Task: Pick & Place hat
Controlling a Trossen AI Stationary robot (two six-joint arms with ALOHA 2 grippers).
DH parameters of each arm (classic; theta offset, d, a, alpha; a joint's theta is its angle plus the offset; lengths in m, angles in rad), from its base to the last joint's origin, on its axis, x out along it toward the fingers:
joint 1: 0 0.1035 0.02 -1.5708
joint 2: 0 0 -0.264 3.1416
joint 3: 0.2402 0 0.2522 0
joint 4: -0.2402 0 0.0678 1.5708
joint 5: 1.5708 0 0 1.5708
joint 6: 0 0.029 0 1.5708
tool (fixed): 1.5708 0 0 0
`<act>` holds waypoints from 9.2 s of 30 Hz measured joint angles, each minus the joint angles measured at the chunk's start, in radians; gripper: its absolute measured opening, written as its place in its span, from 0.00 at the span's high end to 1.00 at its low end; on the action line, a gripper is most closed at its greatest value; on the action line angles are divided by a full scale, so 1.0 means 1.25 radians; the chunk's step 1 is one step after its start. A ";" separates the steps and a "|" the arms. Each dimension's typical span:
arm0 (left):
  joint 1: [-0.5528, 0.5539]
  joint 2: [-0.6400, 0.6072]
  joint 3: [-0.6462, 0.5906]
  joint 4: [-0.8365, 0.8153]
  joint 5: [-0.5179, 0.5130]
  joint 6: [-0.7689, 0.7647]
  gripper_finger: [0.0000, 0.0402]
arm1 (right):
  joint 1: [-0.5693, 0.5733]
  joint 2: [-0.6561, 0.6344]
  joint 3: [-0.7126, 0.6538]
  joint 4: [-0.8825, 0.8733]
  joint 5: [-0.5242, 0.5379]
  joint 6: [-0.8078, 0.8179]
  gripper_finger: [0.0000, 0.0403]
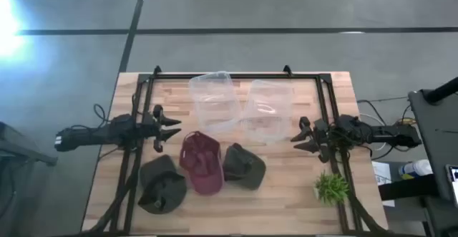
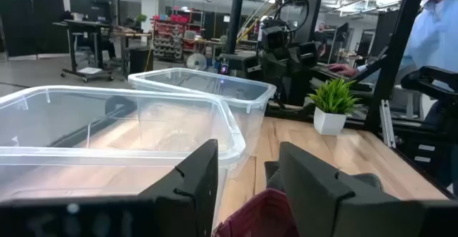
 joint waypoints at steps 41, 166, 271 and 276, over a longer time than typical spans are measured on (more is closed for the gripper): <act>0.000 0.000 0.000 -0.001 0.000 0.000 0.64 | 0.002 0.005 0.000 0.055 0.078 0.605 0.68; -0.006 0.530 0.323 -0.246 0.006 -0.651 0.65 | 0.188 1.231 1.038 -0.817 0.468 0.502 0.58; -0.341 0.658 0.474 -0.738 0.017 -0.771 0.65 | -0.026 1.076 1.037 -0.766 0.584 0.370 0.44; -0.348 0.660 0.414 -0.595 0.015 -0.776 0.65 | 0.052 1.111 1.038 -0.640 0.341 0.413 0.43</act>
